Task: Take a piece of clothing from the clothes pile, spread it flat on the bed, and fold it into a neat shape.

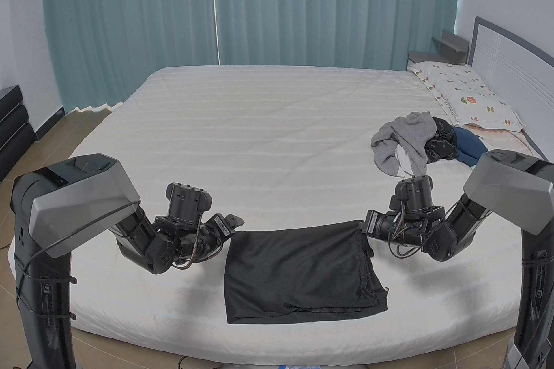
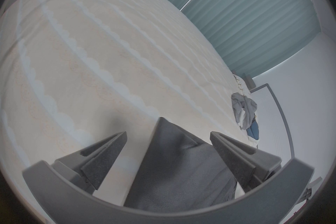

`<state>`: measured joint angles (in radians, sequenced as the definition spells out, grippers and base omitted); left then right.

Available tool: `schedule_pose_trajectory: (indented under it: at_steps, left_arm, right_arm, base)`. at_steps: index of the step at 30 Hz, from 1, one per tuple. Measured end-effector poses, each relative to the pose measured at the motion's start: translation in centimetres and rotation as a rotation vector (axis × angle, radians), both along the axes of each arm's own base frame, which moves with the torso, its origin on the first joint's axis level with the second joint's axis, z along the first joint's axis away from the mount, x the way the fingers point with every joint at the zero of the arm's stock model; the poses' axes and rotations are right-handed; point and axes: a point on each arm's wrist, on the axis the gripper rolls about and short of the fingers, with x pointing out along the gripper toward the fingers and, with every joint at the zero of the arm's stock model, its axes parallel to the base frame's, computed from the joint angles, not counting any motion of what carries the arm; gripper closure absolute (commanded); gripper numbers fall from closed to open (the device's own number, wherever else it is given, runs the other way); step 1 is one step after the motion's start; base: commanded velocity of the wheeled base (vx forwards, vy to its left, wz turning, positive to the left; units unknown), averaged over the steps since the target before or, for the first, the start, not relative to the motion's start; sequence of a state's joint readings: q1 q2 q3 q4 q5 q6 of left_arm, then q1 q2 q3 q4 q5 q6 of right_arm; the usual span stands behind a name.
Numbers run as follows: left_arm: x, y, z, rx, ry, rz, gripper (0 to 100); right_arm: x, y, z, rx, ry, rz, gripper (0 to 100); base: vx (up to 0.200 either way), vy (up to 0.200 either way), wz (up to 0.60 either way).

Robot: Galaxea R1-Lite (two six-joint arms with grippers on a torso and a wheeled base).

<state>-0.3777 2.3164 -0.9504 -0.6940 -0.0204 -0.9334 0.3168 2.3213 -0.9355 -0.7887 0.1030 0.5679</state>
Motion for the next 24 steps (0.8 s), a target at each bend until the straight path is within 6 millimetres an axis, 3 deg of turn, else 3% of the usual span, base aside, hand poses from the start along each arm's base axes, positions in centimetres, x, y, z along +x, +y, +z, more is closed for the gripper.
schedule_pose_trajectory:
  at_steps: [10,11,24]
  left_arm:
    - [0.6,-0.9,-0.4,-0.009,-0.031,-0.016,0]
    - [0.7,-1.0,-0.4,-0.009,-0.033,-0.018,100]
    - [0.7,-1.7,-1.1,0.014,-0.031,-0.010,100]
  right_arm:
    - [0.3,-0.9,-0.4,0.004,0.010,-0.019,100]
    - [0.4,-0.9,-0.4,0.004,0.011,-0.020,100]
    - [0.6,-1.3,-0.8,0.001,0.023,-0.029,100]
  base:
    - [0.000,0.000,0.00]
    - [0.000,0.000,0.00]
    - [0.000,0.000,0.00]
